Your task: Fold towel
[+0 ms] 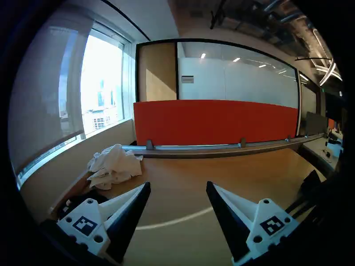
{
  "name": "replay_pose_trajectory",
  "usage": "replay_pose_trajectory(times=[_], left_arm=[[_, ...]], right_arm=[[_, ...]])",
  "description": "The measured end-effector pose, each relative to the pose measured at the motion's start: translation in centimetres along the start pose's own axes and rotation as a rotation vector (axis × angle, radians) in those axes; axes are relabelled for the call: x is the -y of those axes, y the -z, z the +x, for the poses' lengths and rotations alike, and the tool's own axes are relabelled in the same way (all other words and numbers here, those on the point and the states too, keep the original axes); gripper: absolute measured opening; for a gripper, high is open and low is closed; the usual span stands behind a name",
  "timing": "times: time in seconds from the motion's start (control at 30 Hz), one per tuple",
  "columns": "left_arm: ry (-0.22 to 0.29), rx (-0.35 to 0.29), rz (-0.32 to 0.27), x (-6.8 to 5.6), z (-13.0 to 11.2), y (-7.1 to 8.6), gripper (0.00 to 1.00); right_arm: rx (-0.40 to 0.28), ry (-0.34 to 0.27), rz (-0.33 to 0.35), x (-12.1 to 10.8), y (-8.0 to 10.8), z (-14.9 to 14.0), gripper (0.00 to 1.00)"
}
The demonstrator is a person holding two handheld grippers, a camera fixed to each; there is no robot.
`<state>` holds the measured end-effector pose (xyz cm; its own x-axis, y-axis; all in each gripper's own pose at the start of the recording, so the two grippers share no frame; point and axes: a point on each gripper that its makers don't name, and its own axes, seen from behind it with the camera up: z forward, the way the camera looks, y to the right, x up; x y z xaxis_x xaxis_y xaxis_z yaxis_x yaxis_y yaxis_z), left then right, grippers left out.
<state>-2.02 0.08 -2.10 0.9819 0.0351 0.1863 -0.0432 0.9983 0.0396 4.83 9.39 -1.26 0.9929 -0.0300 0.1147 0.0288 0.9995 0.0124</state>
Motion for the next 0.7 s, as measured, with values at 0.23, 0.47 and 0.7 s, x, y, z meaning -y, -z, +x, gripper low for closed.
replay_pose_trajectory(times=[0.23, 0.47, 0.7], left_arm=[[-0.005, -0.029, -0.013, -0.2, 0.9, 0.0, 0.93], [-0.017, -0.060, -0.023, -0.2, 1.8, -0.2, 0.93], [-0.002, -0.078, -0.035, -0.3, 2.2, -0.4, 0.93]], right_arm=[[-0.033, 0.000, 0.009, 2.4, -0.4, 1.6, 1.00], [-0.059, -0.011, 0.020, 5.2, -0.9, 2.5, 1.00], [-0.074, -0.027, 0.044, 7.9, -1.3, 3.2, 1.00]])
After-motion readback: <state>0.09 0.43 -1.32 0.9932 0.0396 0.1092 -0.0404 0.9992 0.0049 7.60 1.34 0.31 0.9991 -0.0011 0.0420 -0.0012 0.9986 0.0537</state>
